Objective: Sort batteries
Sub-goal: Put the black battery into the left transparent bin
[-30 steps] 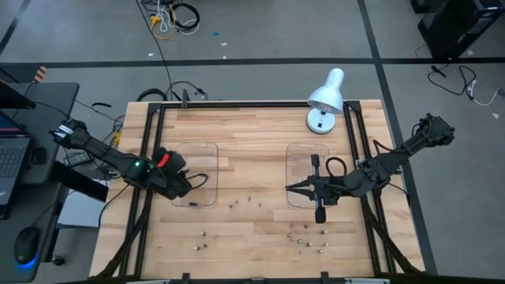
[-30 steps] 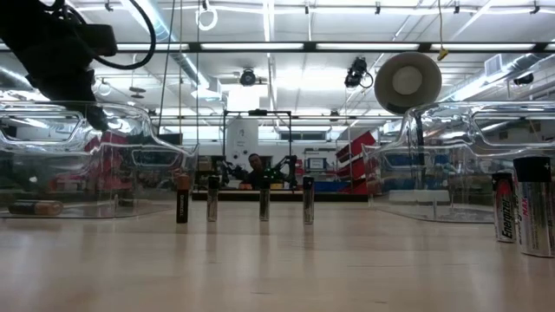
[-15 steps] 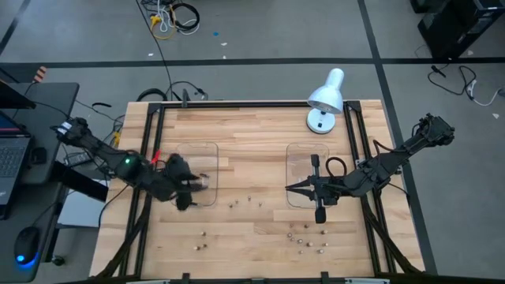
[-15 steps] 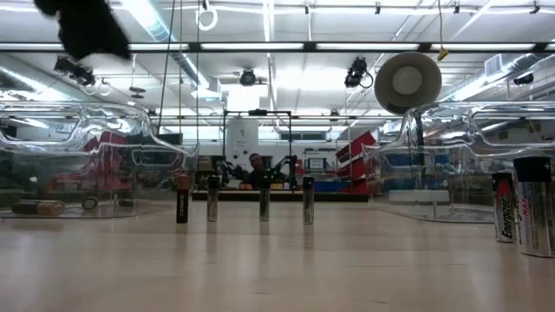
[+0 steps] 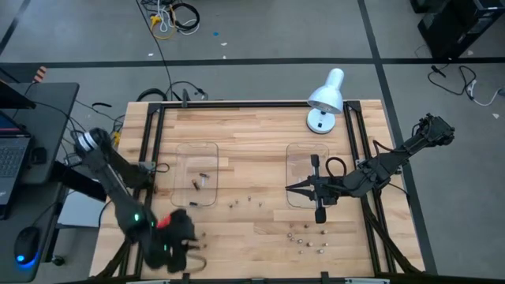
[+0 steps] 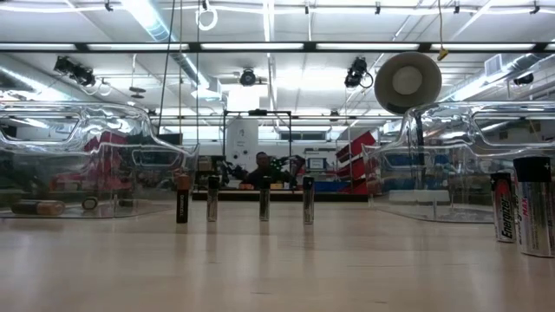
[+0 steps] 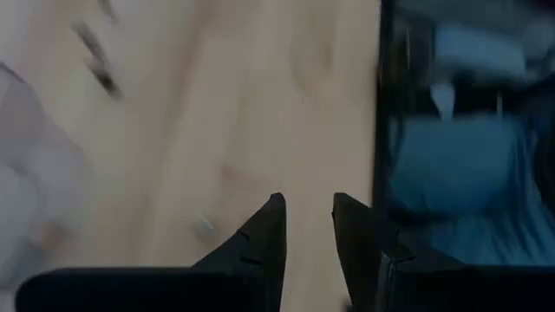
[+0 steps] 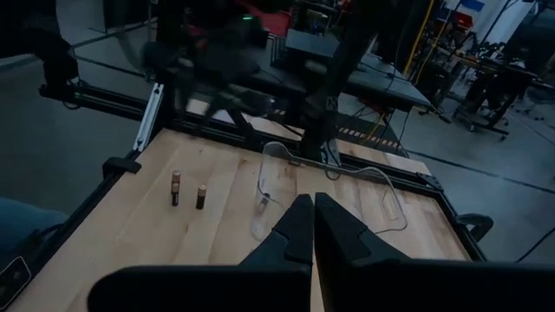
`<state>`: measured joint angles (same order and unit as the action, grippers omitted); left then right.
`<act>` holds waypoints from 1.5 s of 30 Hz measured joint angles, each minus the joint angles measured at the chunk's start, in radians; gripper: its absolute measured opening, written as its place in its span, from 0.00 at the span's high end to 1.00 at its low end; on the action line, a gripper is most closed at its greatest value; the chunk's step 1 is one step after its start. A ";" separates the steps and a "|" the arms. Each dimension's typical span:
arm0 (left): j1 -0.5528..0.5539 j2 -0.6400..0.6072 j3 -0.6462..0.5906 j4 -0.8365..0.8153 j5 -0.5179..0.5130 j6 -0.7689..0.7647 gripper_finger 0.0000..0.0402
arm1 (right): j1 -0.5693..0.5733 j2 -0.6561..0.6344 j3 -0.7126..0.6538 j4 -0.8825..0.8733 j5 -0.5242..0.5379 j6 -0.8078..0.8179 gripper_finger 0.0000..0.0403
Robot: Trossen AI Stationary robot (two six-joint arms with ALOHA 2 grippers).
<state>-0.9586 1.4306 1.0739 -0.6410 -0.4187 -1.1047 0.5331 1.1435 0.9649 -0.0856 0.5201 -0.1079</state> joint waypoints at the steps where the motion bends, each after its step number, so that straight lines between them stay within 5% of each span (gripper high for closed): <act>1: -0.020 0.037 0.016 -0.005 0.017 -0.032 0.77 | 0.000 0.000 0.000 0.000 0.000 -0.001 0.99; 7: -0.086 0.193 0.086 -0.015 0.035 -0.161 0.78 | 0.000 0.000 0.000 0.002 0.000 -0.024 0.99; 15: -0.061 0.235 0.100 -0.087 0.031 -0.212 0.77 | 0.000 0.000 0.000 -0.006 -0.034 -0.050 0.99; 29: -0.064 0.257 0.100 -0.173 0.012 -0.208 0.53 | 0.000 0.000 0.000 -0.045 -0.070 -0.046 0.99; 45: -0.064 0.317 0.100 -0.185 -0.028 -0.205 0.44 | 0.000 0.000 0.000 -0.044 -0.070 -0.045 0.99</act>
<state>-1.0229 1.7477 1.1744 -0.8262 -0.4472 -1.3098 0.5335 1.1435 0.9649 -0.1297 0.4500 -0.1524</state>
